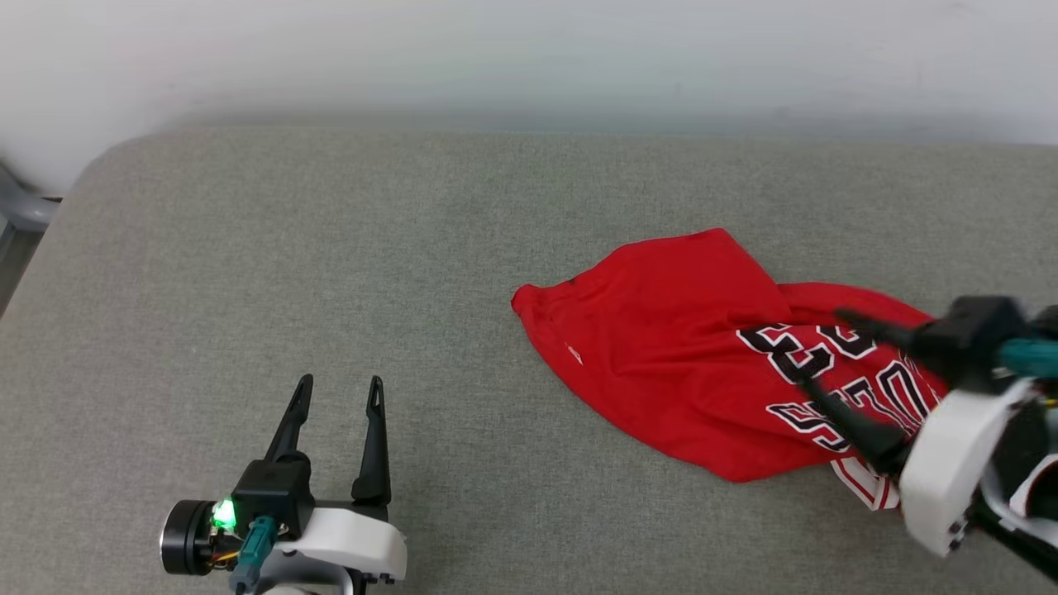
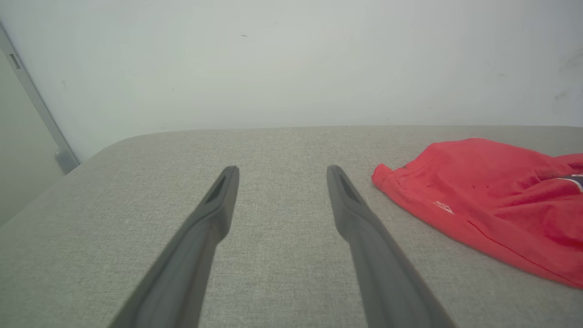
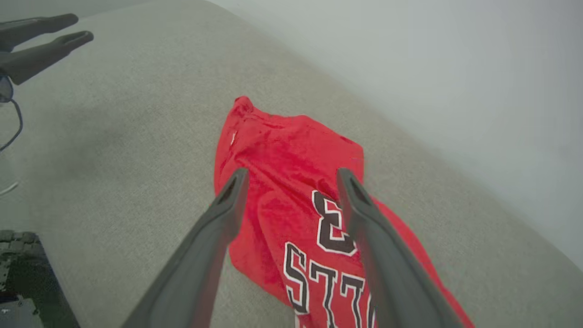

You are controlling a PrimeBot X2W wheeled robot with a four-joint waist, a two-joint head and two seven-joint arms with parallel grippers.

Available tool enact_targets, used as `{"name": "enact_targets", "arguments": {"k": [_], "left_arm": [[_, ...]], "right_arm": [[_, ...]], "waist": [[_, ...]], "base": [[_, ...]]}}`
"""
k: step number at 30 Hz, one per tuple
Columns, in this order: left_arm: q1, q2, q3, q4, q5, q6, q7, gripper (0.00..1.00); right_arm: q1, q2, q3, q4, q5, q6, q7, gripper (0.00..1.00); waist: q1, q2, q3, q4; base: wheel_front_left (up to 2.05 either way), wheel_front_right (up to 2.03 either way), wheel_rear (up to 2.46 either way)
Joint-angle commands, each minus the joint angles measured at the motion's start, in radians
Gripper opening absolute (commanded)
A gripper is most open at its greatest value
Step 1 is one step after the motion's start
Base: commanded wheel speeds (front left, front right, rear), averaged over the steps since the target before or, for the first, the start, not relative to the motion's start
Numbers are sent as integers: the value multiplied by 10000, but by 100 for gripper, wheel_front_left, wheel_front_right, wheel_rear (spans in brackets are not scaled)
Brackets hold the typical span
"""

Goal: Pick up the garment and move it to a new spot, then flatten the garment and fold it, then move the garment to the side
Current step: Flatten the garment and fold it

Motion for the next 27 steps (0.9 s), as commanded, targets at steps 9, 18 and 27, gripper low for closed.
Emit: {"name": "enact_targets", "arguments": {"k": [9,18,27], "left_arm": [[-448,-9,-123,-76,-174,84,-26,100],[-1010,-10,-323,-56,-287,111,-26,100],[-984,-10,-291,60,-296,132,-26,100]], "right_arm": [[-1195,-845,2890,487,1029,-10,2470,100],[-2512,-505,4993,3370,1261,-10,2110,100],[-2829,-243,6219,5291,1353,-32,1513,100]], "waist": [[0,0,669,205],[0,0,1574,640],[0,0,1587,703]], "base": [[0,0,0],[0,0,0],[0,0,0]]}}
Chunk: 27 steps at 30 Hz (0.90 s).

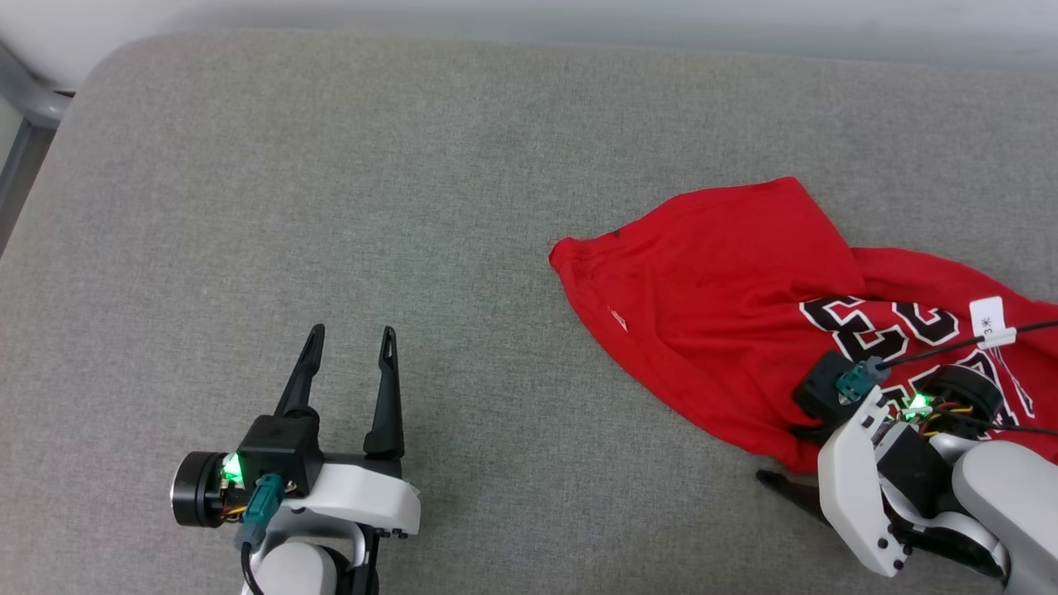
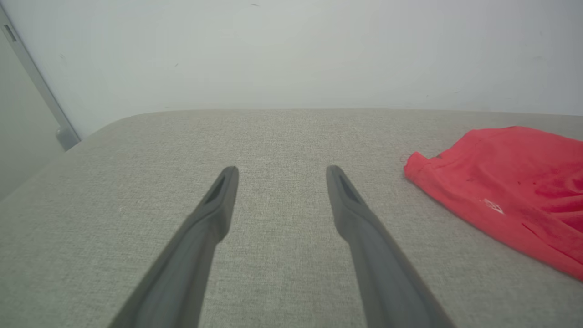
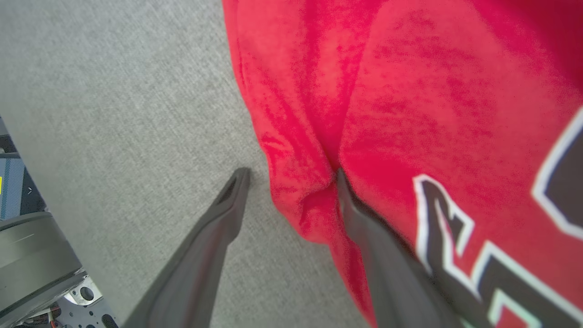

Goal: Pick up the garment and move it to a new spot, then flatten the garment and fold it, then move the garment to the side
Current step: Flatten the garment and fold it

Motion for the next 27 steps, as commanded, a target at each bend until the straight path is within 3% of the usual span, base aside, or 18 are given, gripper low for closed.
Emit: {"name": "enact_targets", "arguments": {"k": [1,10,18,27], "left_arm": [[35,-10,48,38,5,32,-26,100],[463,-10,108,132,97,25,-26,100],[822,-10,76,149,175,-70,-26,100],[972,-12,101,19,137,-34,-26,100]], "right_arm": [[176,81,289,491,58,-59,-128,3],[-324,161,-495,-588,718,-37,-2237,0],[-506,125,-1478,-2665,970,-37,-2448,0],[-1274,810,-3069,-3747,778,-37,-2458,0]], "waist": [[0,0,-98,-32],[0,0,-1061,-300],[0,0,-1712,-283],[0,0,-1646,92]], "base": [[0,0,0],[0,0,0],[0,0,0],[0,0,0]]}}
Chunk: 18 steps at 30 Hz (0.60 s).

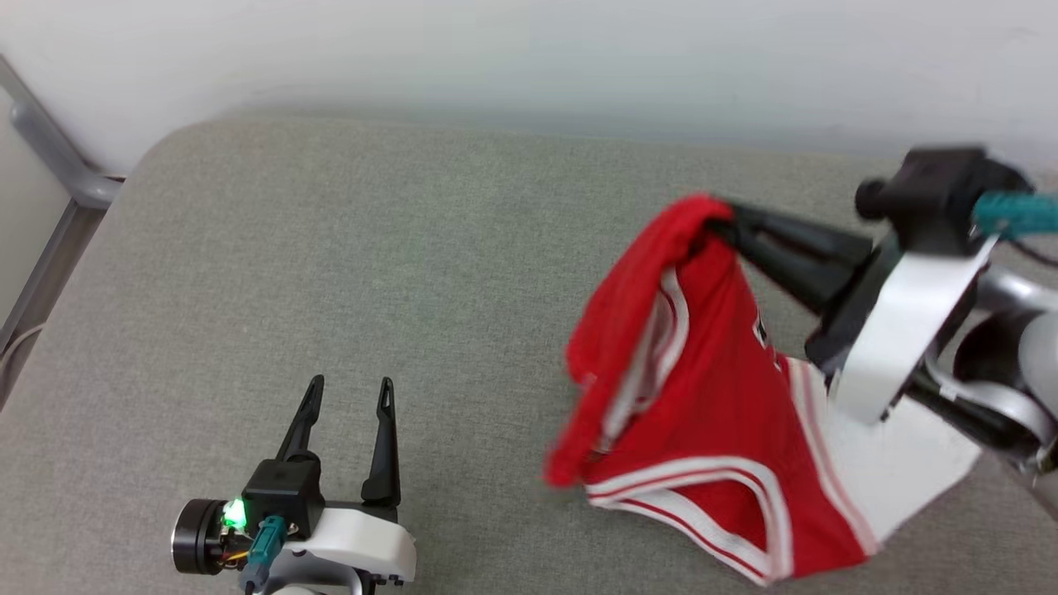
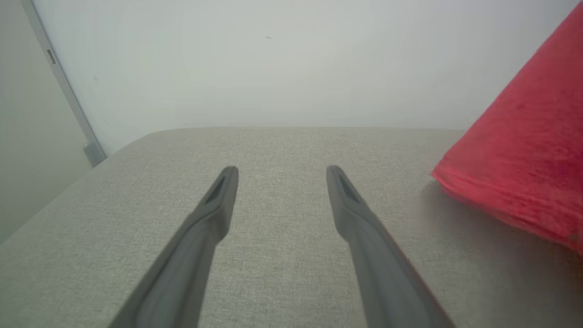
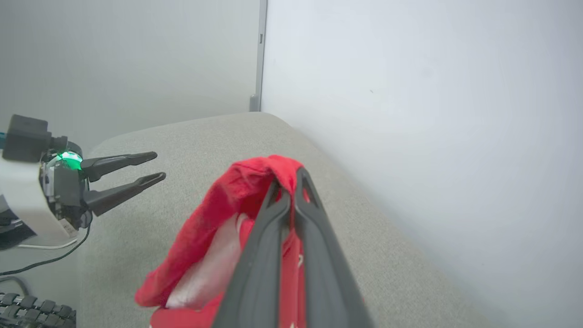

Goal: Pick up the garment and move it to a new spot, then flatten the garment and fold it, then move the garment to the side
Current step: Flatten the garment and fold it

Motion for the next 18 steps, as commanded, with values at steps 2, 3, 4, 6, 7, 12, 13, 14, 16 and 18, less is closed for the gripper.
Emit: {"name": "enact_targets", "arguments": {"k": [2,3,4,6,7,12,13,14,16,18], "left_arm": [[-5,-12,-33,-54,-62,40,-26,100],[-60,-10,-53,-64,-78,52,-26,100],[-132,-10,-67,-80,-88,59,-26,100],[-264,-12,-127,-105,-161,76,-26,100],[-328,-10,-162,-110,-175,76,-26,100],[-679,-12,-369,-136,-317,143,-26,100],[-754,-12,-406,-142,-346,150,-26,100],[-822,-12,-439,-145,-368,183,-26,100],[-970,-10,-528,-159,-455,243,-26,100],[-1080,-12,-622,-147,-530,299,-26,100]], "right_arm": [[-422,373,-311,206,-183,-10,77,0],[-604,483,-433,365,-252,-10,81,0],[-784,579,-486,555,-321,-12,126,0],[-1157,806,-463,1045,-520,-12,202,0],[-1363,929,-485,1387,-609,-10,222,0],[-2289,1506,-497,3701,-968,-12,159,0],[-2398,1623,-512,4338,-1037,-10,187,0],[-2506,1710,-526,4947,-1106,-10,229,0],[-2746,1825,-609,6238,-1277,-10,160,0],[-2824,1933,-714,7439,-1416,-10,25,0]], "waist": [[0,0,207,142],[0,0,292,187],[0,0,388,231],[0,0,589,317],[0,0,706,365],[0,0,1311,586],[0,0,1428,632],[0,0,1553,679],[0,0,1774,755],[0,0,1953,830]], "base": [[0,0,0],[0,0,0],[0,0,0],[0,0,0],[0,0,0],[0,0,0],[0,0,0],[0,0,0],[0,0,0],[0,0,0]]}}
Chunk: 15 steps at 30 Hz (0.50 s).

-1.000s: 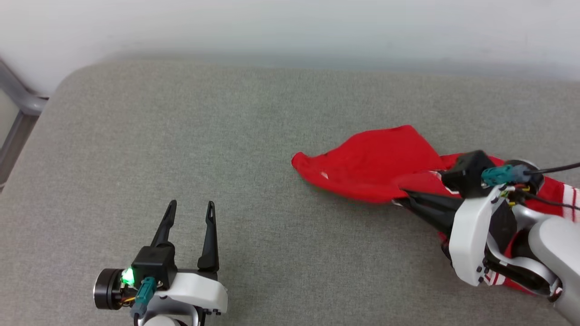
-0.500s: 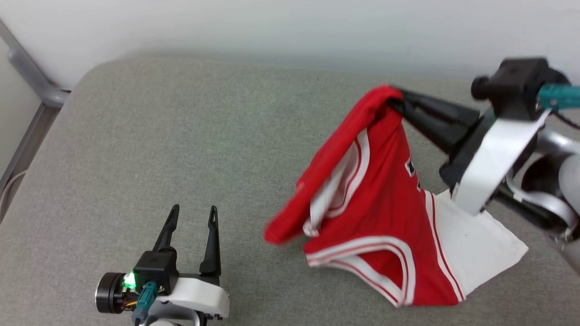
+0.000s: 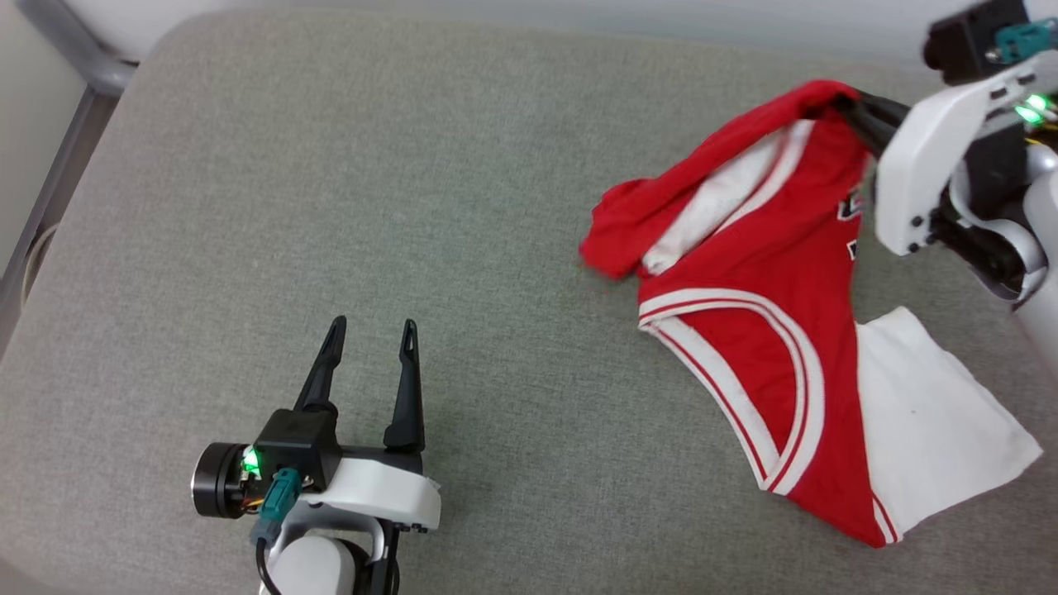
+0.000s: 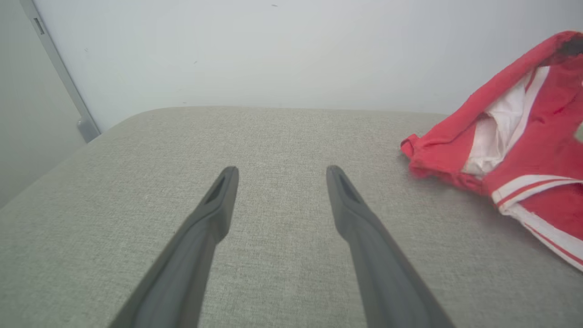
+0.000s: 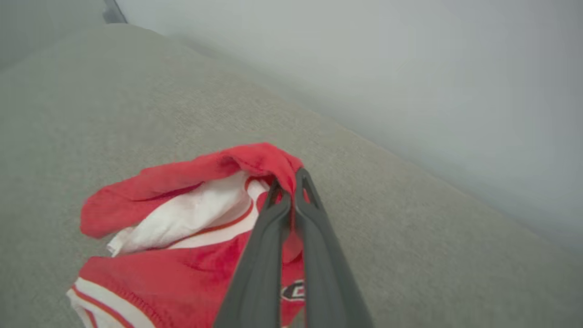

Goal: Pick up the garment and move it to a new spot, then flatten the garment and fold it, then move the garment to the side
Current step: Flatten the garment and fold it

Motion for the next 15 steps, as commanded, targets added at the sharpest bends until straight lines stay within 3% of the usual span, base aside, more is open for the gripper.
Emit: {"name": "enact_targets", "arguments": {"k": [1,7,13,14,15], "left_arm": [[-201,-10,-90,-4,-108,85,-26,100],[-380,-10,-127,11,-162,150,-26,100],[-457,-12,-58,100,-15,92,-26,100],[-456,-10,-35,125,22,73,-26,100],[-454,-9,-14,144,60,46,-26,100]], "right_arm": [[-110,203,-223,1401,-130,-9,-203,0],[132,496,-547,4163,-425,-10,-333,0],[229,924,-451,5206,-254,-9,-660,0],[218,963,-404,5228,-249,-10,-811,4],[212,992,-352,5212,-247,-10,-1004,36]], "waist": [[-1,-1,379,188],[-1,-1,651,185],[-1,-1,584,-41],[-1,-1,534,-88],[-1,-1,473,-132]], "base": [[0,0,0],[0,0,0],[0,0,0],[0,0,0],[0,0,0]]}}
